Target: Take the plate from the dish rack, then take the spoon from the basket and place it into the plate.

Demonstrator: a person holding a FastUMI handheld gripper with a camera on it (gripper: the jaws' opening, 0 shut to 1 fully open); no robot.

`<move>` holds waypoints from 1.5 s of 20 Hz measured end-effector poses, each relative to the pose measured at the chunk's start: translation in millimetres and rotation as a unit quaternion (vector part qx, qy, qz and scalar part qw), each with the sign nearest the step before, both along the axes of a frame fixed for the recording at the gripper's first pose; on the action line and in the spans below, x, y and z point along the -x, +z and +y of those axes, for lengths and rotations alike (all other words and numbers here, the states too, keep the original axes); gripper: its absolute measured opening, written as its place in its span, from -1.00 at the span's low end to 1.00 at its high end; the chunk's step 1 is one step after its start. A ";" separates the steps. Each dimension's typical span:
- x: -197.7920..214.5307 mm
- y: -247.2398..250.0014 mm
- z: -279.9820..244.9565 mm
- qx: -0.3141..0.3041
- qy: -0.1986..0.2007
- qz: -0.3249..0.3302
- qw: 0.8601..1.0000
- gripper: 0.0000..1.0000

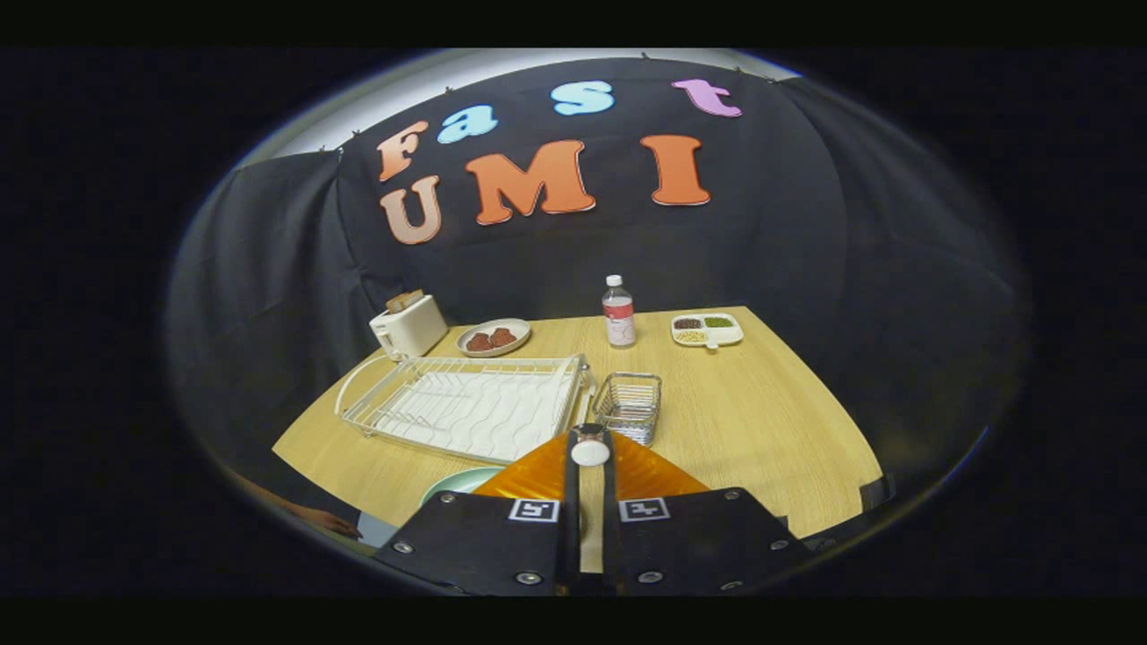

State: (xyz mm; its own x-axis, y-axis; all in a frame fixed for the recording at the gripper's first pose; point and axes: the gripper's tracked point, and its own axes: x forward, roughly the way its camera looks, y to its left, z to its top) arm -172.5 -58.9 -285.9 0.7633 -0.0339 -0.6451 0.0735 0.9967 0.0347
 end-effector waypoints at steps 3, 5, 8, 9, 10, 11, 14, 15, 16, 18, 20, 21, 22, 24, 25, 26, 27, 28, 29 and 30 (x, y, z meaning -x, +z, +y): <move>22.1 6.0 1.4 -0.007 -0.001 0.008 1.000 -0.80; 36.1 4.3 3.3 -0.010 0.005 0.020 1.000 -0.80; 52.1 -8.1 12.8 -0.019 0.012 0.043 0.999 -0.80; 56.2 -11.7 17.0 -0.029 0.010 0.048 0.998 -0.80; 58.7 -15.3 23.8 -0.039 0.009 0.049 0.998 -0.80; 60.7 -21.8 33.0 -0.048 0.012 0.055 0.997 -0.80; 61.5 -39.5 52.8 -0.054 0.035 0.069 0.996 -0.80; 57.7 -43.3 59.4 -0.060 0.044 0.071 0.995 -0.80; 55.4 -50.0 67.1 -0.068 0.053 0.077 0.993 -0.80; 48.6 -59.9 78.0 -0.072 0.069 0.084 0.992 -0.80; 43.2 -66.1 88.1 -0.075 0.087 0.089 0.989 -0.80; 40.9 -68.9 93.1 -0.077 0.096 0.090 0.988 -0.80; 38.5 -70.9 96.8 -0.077 0.103 0.091 0.987 -0.80; 35.1 -75.0 105.5 -0.077 0.118 0.094 0.985 -0.80; 33.1 -78.0 108.2 -0.078 0.125 0.096 0.984 -0.80; 33.1 -82.6 109.9 -0.077 0.130 0.100 0.983 -0.80; 32.0 -86.0 111.5 -0.077 0.133 0.103 0.983 -0.80; 30.5 -89.3 112.4 -0.076 0.135 0.105 0.982 -0.80; 29.1 -92.4 113.7 -0.075 0.137 0.107 0.982 -0.80; 27.2 -93.8 113.9 -0.072 0.137 0.107 0.982 -0.80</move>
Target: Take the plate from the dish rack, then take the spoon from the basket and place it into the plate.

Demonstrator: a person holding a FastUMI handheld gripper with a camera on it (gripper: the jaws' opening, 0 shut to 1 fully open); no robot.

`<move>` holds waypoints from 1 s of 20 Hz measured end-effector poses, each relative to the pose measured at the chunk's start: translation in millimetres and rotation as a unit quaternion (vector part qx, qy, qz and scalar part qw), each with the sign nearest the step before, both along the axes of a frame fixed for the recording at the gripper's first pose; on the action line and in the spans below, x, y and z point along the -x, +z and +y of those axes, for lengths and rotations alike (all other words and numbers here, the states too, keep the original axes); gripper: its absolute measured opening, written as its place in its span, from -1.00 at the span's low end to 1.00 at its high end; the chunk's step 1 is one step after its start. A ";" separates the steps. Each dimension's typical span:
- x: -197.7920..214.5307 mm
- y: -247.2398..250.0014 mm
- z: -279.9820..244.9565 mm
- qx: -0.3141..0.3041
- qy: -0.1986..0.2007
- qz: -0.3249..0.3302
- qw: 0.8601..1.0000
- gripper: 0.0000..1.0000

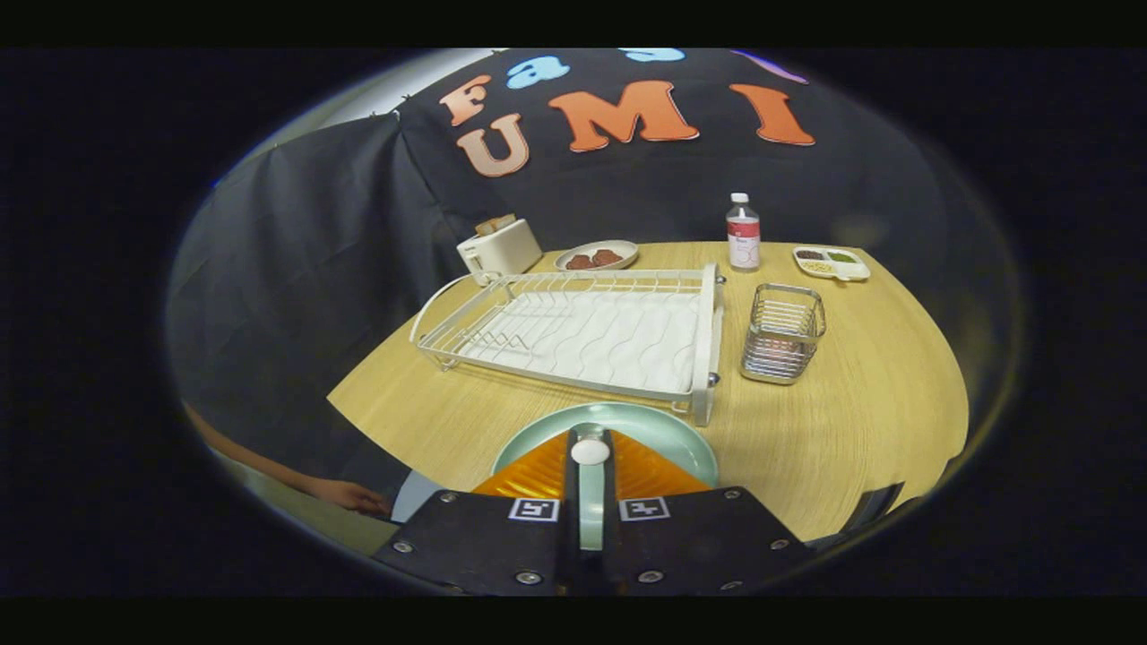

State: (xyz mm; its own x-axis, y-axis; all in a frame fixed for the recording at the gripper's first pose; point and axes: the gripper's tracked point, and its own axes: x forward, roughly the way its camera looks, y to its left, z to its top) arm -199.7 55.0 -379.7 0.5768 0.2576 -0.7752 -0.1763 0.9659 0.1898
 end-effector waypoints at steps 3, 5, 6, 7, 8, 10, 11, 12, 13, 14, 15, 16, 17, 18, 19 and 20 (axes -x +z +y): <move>-2.4 -3.5 -0.8 0.008 0.007 -0.002 1.000 -0.80; -3.5 -5.4 -2.8 0.007 0.006 0.001 1.000 -0.78; -2.4 -6.8 -4.9 0.005 0.002 0.005 1.000 -0.76; -1.0 -8.8 -8.6 0.004 -0.004 0.011 1.000 -0.74; 1.4 -11.8 -11.2 -0.001 -0.012 0.024 1.000 -0.72; 7.2 -12.8 -11.8 -0.036 -0.036 0.053 0.997 -0.69; 6.0 -10.8 -16.4 -0.049 -0.052 0.057 0.996 -0.68; 4.1 -7.4 -20.7 -0.057 -0.067 0.055 0.995 -0.66; 0.1 -3.8 -26.4 -0.060 -0.079 0.047 0.994 -0.65; -1.7 -0.2 -32.6 -0.059 -0.089 0.042 0.993 -0.63; -4.5 5.3 -39.2 -0.057 -0.098 0.036 0.993 -0.61; -9.5 12.5 -45.9 -0.053 -0.106 0.028 0.992 -0.61; -16.4 24.5 -52.5 -0.051 -0.114 0.013 0.992 -0.53; -24.7 37.7 -58.8 -0.047 -0.122 -0.005 0.991 -0.47; -34.5 51.8 -65.1 -0.043 -0.129 -0.026 0.990 -0.40; -42.9 65.9 -70.6 -0.039 -0.134 -0.047 0.989 -0.37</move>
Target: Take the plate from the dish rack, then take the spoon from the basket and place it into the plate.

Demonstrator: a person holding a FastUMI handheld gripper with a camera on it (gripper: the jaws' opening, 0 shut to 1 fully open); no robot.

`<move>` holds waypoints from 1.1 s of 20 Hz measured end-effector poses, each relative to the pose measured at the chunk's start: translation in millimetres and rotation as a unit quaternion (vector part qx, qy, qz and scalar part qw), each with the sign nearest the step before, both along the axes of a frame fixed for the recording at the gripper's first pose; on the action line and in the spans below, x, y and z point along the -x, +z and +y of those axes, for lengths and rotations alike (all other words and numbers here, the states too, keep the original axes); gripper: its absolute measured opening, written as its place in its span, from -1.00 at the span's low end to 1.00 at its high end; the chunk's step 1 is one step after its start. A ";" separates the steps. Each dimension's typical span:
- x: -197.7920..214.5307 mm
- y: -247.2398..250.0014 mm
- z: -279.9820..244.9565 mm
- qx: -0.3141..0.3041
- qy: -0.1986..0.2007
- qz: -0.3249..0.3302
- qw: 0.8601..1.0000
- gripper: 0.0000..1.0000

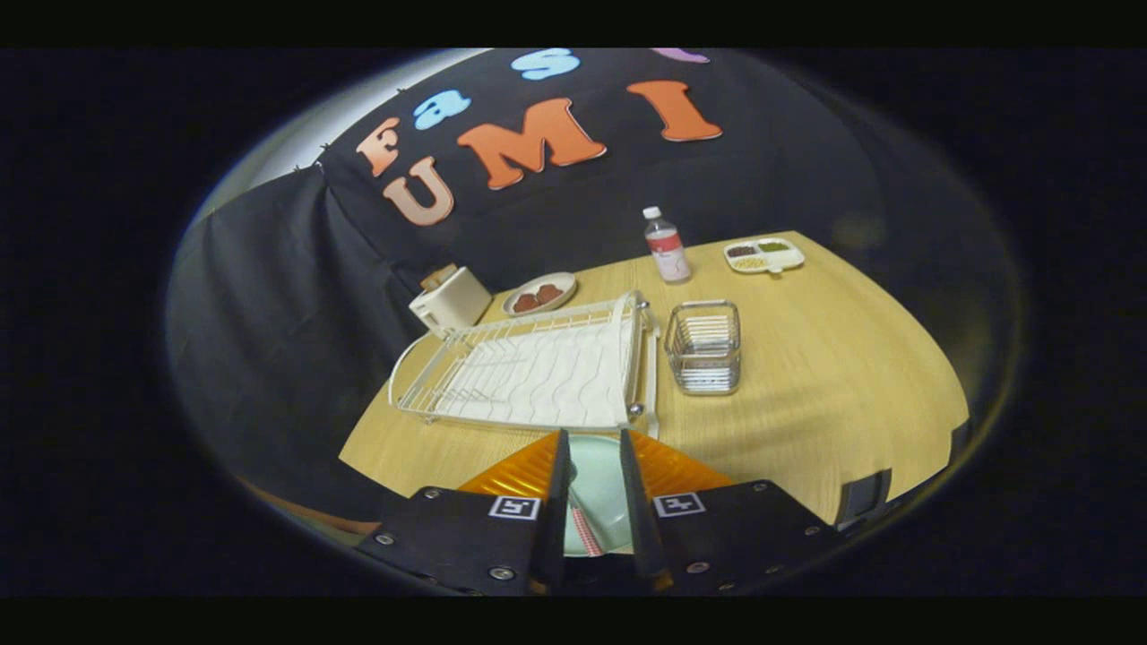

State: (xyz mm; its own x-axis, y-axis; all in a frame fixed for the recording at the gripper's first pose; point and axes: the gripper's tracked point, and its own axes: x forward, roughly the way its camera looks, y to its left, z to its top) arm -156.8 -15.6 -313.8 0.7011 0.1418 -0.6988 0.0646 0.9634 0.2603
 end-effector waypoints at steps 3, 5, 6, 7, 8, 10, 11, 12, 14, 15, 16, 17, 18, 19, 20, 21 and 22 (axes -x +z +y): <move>-32.1 47.2 -11.9 0.016 -0.016 -0.064 0.998 -0.19; -49.9 77.4 -18.4 0.035 -0.020 -0.108 0.993 0.01; -57.2 92.9 -22.0 0.048 -0.022 -0.130 0.990 0.10; -65.3 109.3 -25.7 0.063 -0.024 -0.152 0.986 0.26; -71.8 124.4 -29.0 0.079 -0.024 -0.175 0.981 0.34; -80.9 147.7 -30.1 0.101 -0.021 -0.204 0.973 0.57; -84.5 159.3 -30.4 0.110 -0.020 -0.218 0.969 0.61; -89.3 171.2 -30.1 0.117 -0.021 -0.233 0.965 0.71; -97.7 193.8 -28.6 0.123 -0.025 -0.262 0.957 0.80; -101.5 202.7 -28.1 0.122 -0.029 -0.274 0.953 0.83; -103.7 210.8 -26.9 0.122 -0.030 -0.285 0.950 0.90; -105.8 217.6 -26.8 0.122 -0.033 -0.294 0.948 0.92; -108.0 222.8 -24.8 0.120 -0.029 -0.307 0.944 0.94; -109.1 230.7 -16.8 0.111 -0.015 -0.323 0.940 0.94; -109.6 236.7 -15.3 0.108 -0.014 -0.336 0.936 0.95; -109.0 239.5 -15.5 0.106 -0.017 -0.342 0.933 0.95; -109.7 239.5 -16.0 0.106 -0.018 -0.347 0.932 0.94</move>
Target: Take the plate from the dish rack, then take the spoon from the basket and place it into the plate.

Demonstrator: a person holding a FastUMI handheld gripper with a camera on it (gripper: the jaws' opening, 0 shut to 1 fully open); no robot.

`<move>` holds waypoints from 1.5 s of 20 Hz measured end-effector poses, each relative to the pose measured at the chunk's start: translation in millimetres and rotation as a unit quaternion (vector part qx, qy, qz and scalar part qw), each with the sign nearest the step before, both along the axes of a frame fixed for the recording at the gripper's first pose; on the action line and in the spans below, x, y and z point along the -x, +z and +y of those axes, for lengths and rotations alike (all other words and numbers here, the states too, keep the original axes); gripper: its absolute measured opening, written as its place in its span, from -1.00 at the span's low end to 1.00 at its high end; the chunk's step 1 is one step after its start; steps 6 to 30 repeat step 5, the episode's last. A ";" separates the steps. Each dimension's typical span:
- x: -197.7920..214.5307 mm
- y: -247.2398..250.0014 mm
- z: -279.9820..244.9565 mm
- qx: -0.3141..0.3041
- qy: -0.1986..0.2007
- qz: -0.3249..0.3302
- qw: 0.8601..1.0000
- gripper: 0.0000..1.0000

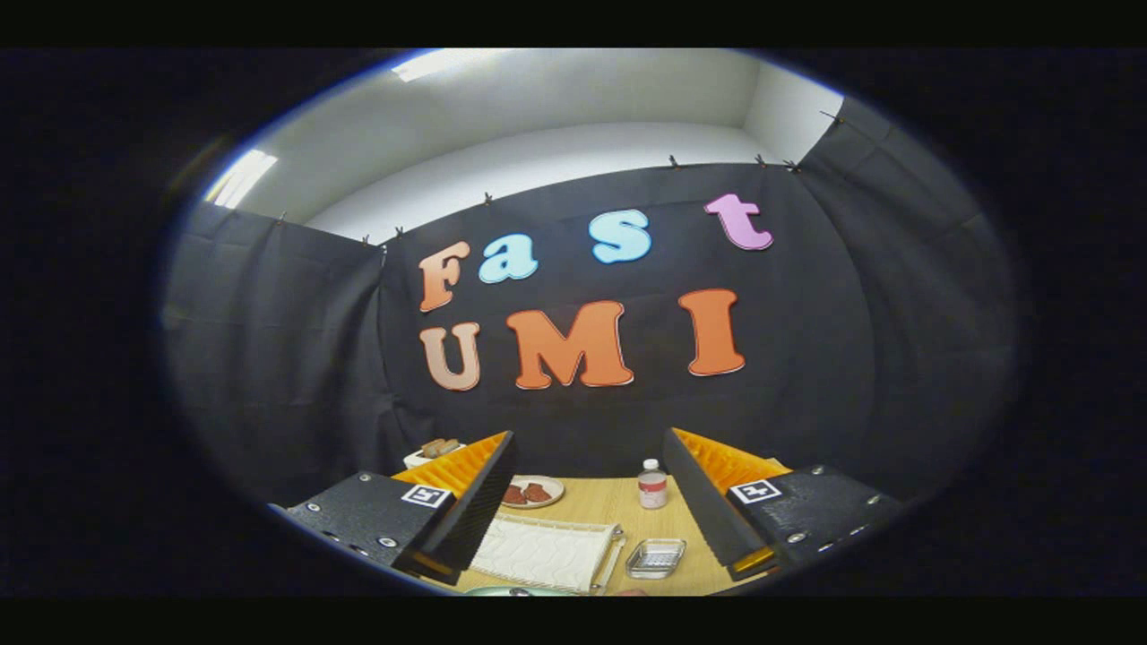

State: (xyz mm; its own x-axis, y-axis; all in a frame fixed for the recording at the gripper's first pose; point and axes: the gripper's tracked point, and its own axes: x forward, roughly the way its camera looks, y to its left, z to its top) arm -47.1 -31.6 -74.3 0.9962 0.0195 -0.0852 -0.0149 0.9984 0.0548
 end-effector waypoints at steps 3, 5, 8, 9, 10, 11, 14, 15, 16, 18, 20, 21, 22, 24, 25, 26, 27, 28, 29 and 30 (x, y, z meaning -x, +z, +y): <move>-3.7 13.3 -1.8 0.022 -0.007 -0.029 0.999 0.95; -6.3 19.8 -6.0 0.036 -0.017 -0.050 0.998 0.94; -6.3 19.8 -6.0 0.036 -0.017 -0.050 0.998 0.94; -6.3 19.8 -6.0 0.036 -0.017 -0.050 0.998 0.94; -6.3 19.8 -6.0 0.036 -0.017 -0.050 0.998 0.94; -6.3 19.8 -6.0 0.036 -0.017 -0.050 0.998 0.94; -6.3 19.8 -6.0 0.036 -0.017 -0.050 0.998 0.94; -6.3 19.8 -6.0 0.036 -0.017 -0.050 0.998 0.94; -6.3 19.8 -6.0 0.036 -0.017 -0.050 0.998 0.94; -6.3 19.8 -6.0 0.036 -0.017 -0.050 0.998 0.94; -6.3 19.8 -6.0 0.036 -0.017 -0.050 0.998 0.94; -6.3 19.8 -6.0 0.036 -0.017 -0.050 0.998 0.94; -6.3 19.8 -6.0 0.036 -0.017 -0.050 0.998 0.94; -6.3 19.8 -6.0 0.036 -0.017 -0.050 0.998 0.94; -6.3 19.8 -6.0 0.036 -0.017 -0.050 0.998 0.94; -6.3 19.8 -6.0 0.036 -0.017 -0.050 0.998 0.94; -6.3 19.8 -6.0 0.036 -0.017 -0.050 0.998 0.94; -6.3 19.8 -6.0 0.036 -0.017 -0.050 0.998 0.94; -6.3 19.8 -6.0 0.036 -0.017 -0.050 0.998 0.94; -6.3 19.8 -6.0 0.036 -0.017 -0.050 0.998 0.94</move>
